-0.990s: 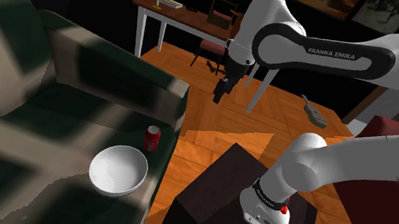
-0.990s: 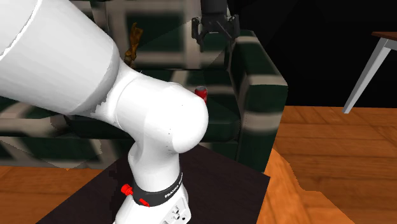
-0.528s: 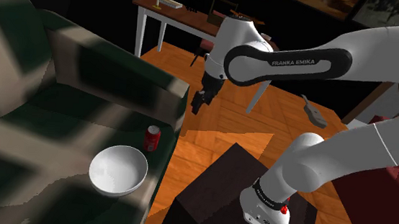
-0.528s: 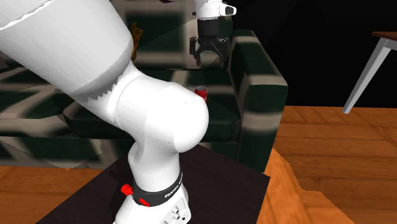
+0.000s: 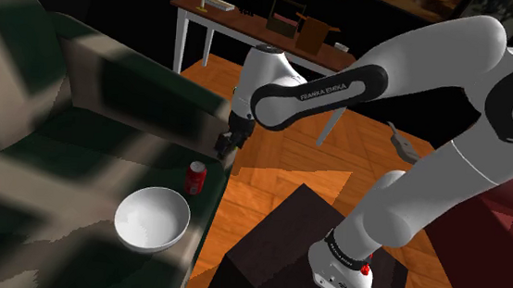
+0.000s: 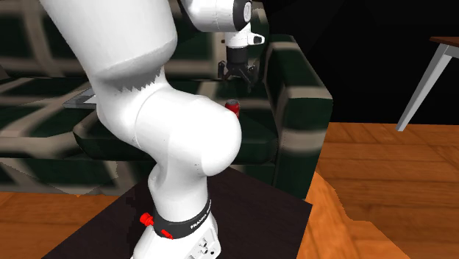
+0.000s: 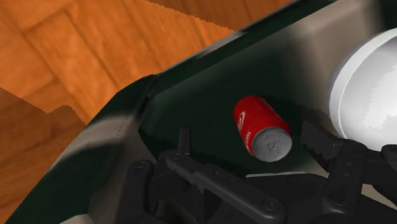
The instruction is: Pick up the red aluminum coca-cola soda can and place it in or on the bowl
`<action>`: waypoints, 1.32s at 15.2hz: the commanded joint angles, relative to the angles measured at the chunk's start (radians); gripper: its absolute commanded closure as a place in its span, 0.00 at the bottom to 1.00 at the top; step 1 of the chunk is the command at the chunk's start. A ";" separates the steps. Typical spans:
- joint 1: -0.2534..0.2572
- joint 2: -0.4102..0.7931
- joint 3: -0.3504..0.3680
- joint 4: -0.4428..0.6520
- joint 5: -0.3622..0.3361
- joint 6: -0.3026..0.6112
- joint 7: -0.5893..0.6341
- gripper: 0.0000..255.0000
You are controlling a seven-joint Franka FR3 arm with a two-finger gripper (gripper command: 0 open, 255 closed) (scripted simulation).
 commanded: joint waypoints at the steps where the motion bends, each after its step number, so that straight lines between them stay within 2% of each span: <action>1: 0.005 0.080 0.019 0.026 -0.008 0.054 0.035 0.00; 8: 0.027 0.347 0.042 0.154 -0.079 0.190 0.143 0.00; 15: 0.039 0.433 0.025 0.150 -0.125 0.277 0.176 0.00; 20: 0.040 0.441 0.023 0.150 -0.129 0.284 0.178 0.00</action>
